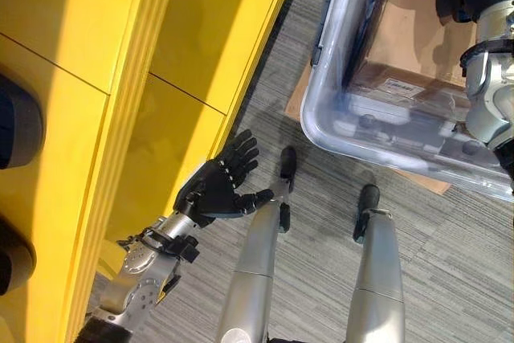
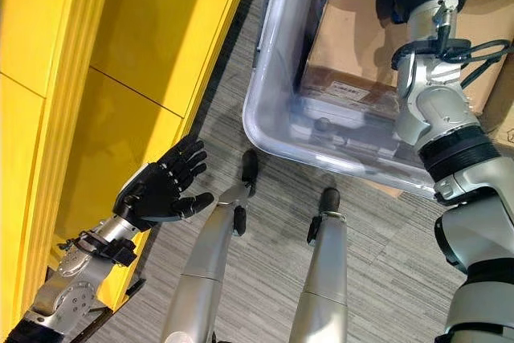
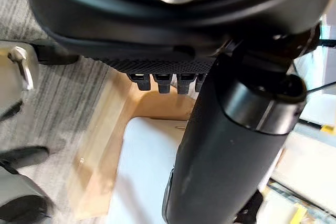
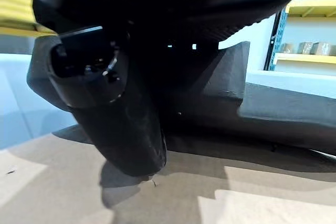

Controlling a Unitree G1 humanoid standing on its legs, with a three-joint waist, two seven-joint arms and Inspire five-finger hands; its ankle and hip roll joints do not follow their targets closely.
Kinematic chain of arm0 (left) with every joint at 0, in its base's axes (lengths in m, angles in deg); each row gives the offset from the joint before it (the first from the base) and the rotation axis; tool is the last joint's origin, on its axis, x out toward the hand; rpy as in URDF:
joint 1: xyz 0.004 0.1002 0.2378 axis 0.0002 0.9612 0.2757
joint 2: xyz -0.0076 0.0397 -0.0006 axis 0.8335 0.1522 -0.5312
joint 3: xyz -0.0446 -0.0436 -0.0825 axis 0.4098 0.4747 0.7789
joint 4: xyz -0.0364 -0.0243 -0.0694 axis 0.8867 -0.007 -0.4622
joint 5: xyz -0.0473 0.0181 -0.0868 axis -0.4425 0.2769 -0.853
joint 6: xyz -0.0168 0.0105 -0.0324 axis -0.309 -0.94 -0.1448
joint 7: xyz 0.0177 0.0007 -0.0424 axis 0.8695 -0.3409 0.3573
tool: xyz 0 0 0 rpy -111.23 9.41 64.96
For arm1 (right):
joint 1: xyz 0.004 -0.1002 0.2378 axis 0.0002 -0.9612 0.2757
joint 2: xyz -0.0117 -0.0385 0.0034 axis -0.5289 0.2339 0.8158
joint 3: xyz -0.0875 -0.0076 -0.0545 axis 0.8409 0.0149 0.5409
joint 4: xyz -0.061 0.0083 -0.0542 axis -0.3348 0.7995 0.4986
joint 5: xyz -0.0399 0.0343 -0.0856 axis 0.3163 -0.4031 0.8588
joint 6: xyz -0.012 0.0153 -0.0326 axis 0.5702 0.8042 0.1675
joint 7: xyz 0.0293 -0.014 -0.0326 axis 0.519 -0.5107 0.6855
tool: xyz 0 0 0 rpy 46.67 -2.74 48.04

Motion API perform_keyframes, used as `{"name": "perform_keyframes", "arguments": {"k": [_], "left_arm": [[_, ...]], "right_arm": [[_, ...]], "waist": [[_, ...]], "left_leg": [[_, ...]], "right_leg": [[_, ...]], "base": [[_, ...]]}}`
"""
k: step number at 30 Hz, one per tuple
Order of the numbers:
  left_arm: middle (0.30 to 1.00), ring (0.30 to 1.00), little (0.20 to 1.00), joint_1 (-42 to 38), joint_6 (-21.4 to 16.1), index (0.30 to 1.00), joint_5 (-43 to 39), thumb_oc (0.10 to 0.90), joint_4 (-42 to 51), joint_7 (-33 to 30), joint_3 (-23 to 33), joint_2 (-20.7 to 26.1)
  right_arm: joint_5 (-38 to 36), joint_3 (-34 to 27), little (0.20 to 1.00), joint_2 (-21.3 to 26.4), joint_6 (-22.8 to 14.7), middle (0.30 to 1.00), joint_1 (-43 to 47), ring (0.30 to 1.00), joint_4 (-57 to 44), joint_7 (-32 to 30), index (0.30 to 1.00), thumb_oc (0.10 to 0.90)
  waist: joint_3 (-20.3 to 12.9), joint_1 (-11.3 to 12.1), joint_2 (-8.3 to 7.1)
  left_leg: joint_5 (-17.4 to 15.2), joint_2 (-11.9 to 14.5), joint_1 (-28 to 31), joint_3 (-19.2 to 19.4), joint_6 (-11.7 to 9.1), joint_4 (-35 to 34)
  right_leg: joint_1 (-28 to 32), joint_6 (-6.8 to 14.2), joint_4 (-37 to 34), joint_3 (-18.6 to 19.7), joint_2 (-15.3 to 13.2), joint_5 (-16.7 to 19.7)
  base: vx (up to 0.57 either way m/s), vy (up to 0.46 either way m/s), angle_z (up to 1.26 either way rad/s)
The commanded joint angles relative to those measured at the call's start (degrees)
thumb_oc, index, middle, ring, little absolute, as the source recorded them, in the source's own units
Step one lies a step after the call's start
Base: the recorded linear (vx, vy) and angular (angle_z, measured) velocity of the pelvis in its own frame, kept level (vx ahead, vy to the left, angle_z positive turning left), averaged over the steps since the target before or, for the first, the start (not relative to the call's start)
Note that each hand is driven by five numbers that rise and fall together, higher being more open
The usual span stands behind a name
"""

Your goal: Move parts from the plastic box to the shelf.

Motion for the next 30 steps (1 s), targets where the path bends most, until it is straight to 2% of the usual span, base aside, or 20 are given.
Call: {"name": "perform_keyframes", "arguments": {"k": [1, 7, 10, 11, 14, 17, 18, 20, 21, 24, 28, 30], "left_arm": [[1.0, 1.0, 1.0, -1.6, -6.8, 1.0, -0.9, 0.9, 3.1, 1.7, 0.9, -2.6], [1.0, 1.0, 1.0, -1.3, -7.1, 1.0, -2.0, 0.9, 3.6, 2.0, 1.5, -2.7], [1.0, 1.0, 1.0, -0.9, -7.1, 1.0, -2.5, 0.9, 4.2, 2.5, 2.4, -2.9], [1.0, 1.0, 1.0, -1.2, -6.8, 1.0, -2.7, 0.9, 4.7, 2.4, 3.1, -2.8], [1.0, 1.0, 1.0, -0.3, -6.3, 1.0, -3.5, 0.9, 5.7, 2.3, 4.2, -2.8], [1.0, 1.0, 1.0, 1.7, -5.9, 1.0, -4.3, 0.9, 7.1, 2.2, 6.3, -2.7], [1.0, 1.0, 1.0, 2.3, -5.5, 1.0, -4.3, 0.9, 7.5, 2.4, 6.9, -2.6], [1.0, 1.0, 1.0, 2.7, -5.4, 1.0, -4.3, 0.9, 7.6, 2.6, 7.1, -2.6], [1.0, 1.0, 1.0, 3.6, -4.1, 1.0, -4.7, 0.9, 8.6, 3.4, 7.9, -2.7], [1.0, 1.0, 1.0, 4.3, -3.2, 1.0, -4.9, 0.9, 8.7, 5.0, 8.6, -2.7], [1.0, 1.0, 1.0, 5.2, -3.4, 1.0, -5.1, 0.9, 8.6, 6.5, 9.1, -2.4], [1.0, 1.0, 1.0, 5.6, -3.5, 1.0, -4.4, 0.9, 8.8, 7.2, 9.7, -2.6]], "right_arm": [[-6.1, 1.5, 0.3, 3.2, -1.7, 0.3, -1.7, 0.3, 2.6, -1.0, 0.3, 0.4], [-4.2, -2.6, 0.3, 2.4, -5.7, 0.3, -5.6, 0.3, -2.6, -2.4, 0.3, 0.4], [-1.9, -6.5, 0.3, 2.3, -5.6, 0.3, -10.2, 0.3, -9.4, -6.3, 0.3, 0.4], [-2.0, -7.6, 0.3, 2.4, -5.5, 0.3, -10.5, 0.3, -11.1, -6.9, 0.3, 0.4], [-0.4, -12.9, 0.3, 2.5, -6.0, 0.3, -15.5, 0.3, -16.9, -11.7, 0.3, 0.4], [0.3, -24.2, 0.3, 1.8, -7.2, 0.3, -26.1, 0.3, -26.0, -20.8, 0.3, 0.4], [0.9, -27.4, 0.3, 1.4, -6.8, 0.3, -28.6, 0.3, -28.5, -22.0, 0.3, 0.4], [1.0, -29.0, 0.3, 1.3, -7.1, 0.3, -29.9, 0.3, -29.6, -22.8, 0.3, 0.4], [0.9, -33.3, 0.3, 0.4, -6.6, 0.3, -32.6, 0.3, -32.0, -23.3, 0.3, 0.4], [1.2, -35.9, 0.3, 1.1, -7.6, 0.3, -32.6, 0.3, -31.7, -23.5, 0.3, 0.4], [0.0, -38.2, 0.3, 2.3, -9.8, 0.3, -31.8, 0.3, -32.3, -21.5, 0.3, 0.4], [-1.7, -39.4, 0.3, 2.6, -10.9, 0.3, -32.8, 0.3, -33.9, -18.0, 0.3, 0.4]], "waist": [[2.0, -0.1, 3.6], [2.0, -1.1, 3.15], [2.0, -1.8, 2.45], [2.0, -1.7, 2.54], [2.0, -2.7, 1.74], [2.0, -4.4, -0.18], [2.0, -4.8, -0.69], [2.0, -5.0, -0.98], [2.0, -5.2, -1.42], [2.0, -5.3, -1.51], [2.0, -5.2, -1.79], [1.9, -5.3, -2.05]], "left_leg": [[-5.0, -0.1, 1.9, -2.2, -0.2, -3.6], [-4.5, 0.5, 5.9, -1.6, -0.5, -6.1], [-4.2, 1.3, 8.8, -1.1, -0.7, -7.6], [-2.9, 1.8, 8.2, -0.9, -0.3, -8.3], [-2.8, 2.3, 11.5, -0.8, -0.7, -9.8], [-3.2, 3.4, 18.2, -0.7, -1.1, -12.3], [-3.4, 3.7, 20.3, -0.7, -1.3, -12.7], [-3.6, 3.9, 21.3, -0.7, -1.3, -12.8], [-4.1, 3.9, 25.1, -0.9, -1.4, -13.4], [-4.4, 4.2, 29.2, -0.9, -1.5, -14.5], [-4.7, 4.6, 33.4, -1.3, -1.8, -15.4], [-4.4, 5.1, 35.1, -1.6, -1.9, -16.2]], "right_leg": [[4.3, -7.3, 2.2, -4.6, 3.5, -6.3], [8.2, -7.1, -0.5, -4.7, 3.2, -6.0], [11.5, -6.9, -2.9, -4.8, 2.9, -5.6], [10.8, -7.0, -3.4, -5.5, 3.0, -4.4], [14.3, -6.6, -5.6, -5.4, 3.1, -4.0], [21.7, -5.8, -10.5, -5.4, 2.7, -3.4], [23.9, -5.6, -11.5, -5.5, 2.6, -3.3], [25.1, -5.5, -11.8, -5.6, 2.5, -3.3], [29.3, -5.3, -13.5, -5.8, 2.1, -3.3], [33.2, -5.1, -14.7, -5.9, 1.7, -3.2], [37.8, -4.8, -16.4, -6.1, 1.5, -2.9], [39.7, -4.7, -18.0, -6.2, 1.9, -2.1]], "base": [[-0.04, 0.033, -0.01], [-0.04, 0.031, -0.04], [-0.06, 0.028, -0.05], [-0.08, 0.037, -0.05], [-0.03, 0.03, -0.08], [0.02, 0.0, -0.16], [0.04, -0.032, -0.17], [0.03, -0.043, -0.08], [0.06, -0.05, -0.05], [0.07, -0.019, -0.03], [0.04, -0.034, -0.01], [0.03, -0.07, -0.01]]}}
